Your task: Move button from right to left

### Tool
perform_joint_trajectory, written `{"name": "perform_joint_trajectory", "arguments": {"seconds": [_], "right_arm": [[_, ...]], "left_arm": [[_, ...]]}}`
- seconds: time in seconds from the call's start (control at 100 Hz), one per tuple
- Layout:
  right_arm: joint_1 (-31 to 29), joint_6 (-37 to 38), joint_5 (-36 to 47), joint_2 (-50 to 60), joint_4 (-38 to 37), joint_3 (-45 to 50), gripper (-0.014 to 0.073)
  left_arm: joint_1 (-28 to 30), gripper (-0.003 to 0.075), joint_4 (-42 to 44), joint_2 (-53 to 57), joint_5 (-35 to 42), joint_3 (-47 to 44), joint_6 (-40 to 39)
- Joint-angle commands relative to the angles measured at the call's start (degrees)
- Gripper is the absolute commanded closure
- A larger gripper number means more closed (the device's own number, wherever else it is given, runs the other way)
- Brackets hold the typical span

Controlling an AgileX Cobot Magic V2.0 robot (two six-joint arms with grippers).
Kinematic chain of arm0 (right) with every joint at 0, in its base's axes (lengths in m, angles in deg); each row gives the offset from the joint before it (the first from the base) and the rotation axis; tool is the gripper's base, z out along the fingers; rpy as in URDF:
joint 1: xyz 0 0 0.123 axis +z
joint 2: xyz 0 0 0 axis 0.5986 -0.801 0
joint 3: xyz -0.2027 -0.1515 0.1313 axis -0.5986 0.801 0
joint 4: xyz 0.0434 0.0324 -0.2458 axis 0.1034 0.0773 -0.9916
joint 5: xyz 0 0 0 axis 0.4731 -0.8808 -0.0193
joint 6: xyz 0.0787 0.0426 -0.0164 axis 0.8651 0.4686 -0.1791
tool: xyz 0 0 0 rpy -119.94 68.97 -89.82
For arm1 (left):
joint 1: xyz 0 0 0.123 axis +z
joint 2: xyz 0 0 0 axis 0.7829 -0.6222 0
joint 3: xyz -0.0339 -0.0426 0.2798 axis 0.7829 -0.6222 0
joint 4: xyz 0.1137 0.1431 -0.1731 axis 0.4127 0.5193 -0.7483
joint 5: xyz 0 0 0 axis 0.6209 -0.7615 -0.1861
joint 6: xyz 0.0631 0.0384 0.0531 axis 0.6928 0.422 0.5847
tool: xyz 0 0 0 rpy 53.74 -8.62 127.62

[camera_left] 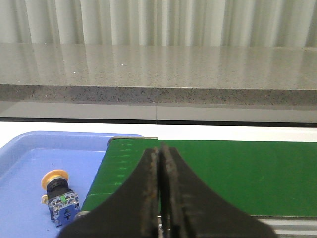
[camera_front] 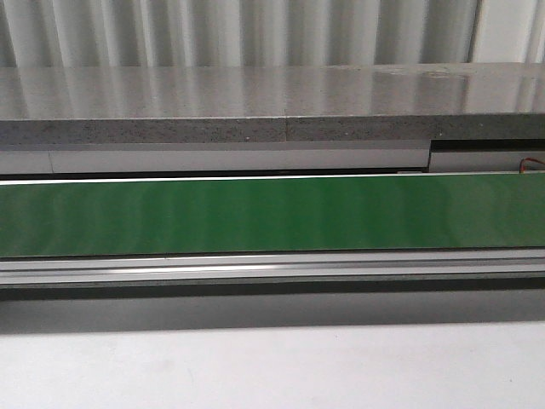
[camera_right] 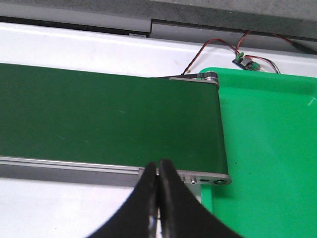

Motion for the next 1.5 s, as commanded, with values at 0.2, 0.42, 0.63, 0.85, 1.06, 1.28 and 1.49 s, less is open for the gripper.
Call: {"name": "perform_joint_trajectory", "arguments": {"seconds": [0.2, 0.42, 0.63, 0.85, 1.06, 1.28, 1.49], "right_arm": [[1.98, -0.21, 7.08, 0.13, 2.27, 0.88, 0.0661], [8.34, 0.23, 21.90, 3.24, 2.22, 8.40, 0.0661], [11.09, 9.60, 30.69, 11.79, -4.15, 17.05, 0.0661], [11.16, 18.39, 30.85, 23.03, -12.74, 24.52, 0.0661], [11.16, 18.45, 31.04, 32.14, -12.85, 29.94, 0.0661], [11.16, 18.57, 34.90, 33.40, -12.47, 33.72, 0.0661], [11.16, 19.07, 37.60, 33.40, -12.41, 34.92, 0.0661]], "left_arm": [[0.06, 0.0740, -0.47, 2.01, 5.06, -1.40, -0.58], [0.06, 0.0740, -0.47, 2.01, 5.06, -1.40, -0.58], [0.06, 0.0740, -0.47, 2.01, 5.06, -1.40, -0.58], [0.06, 0.0740, -0.47, 2.01, 5.06, -1.40, -0.58], [0.06, 0.0740, -0.47, 2.01, 5.06, -1.40, -0.58], [0.06, 0.0740, -0.47, 2.01, 5.06, -1.40, -0.58], [0.06, 0.0740, -0.47, 2.01, 5.06, -1.40, -0.58]]}}
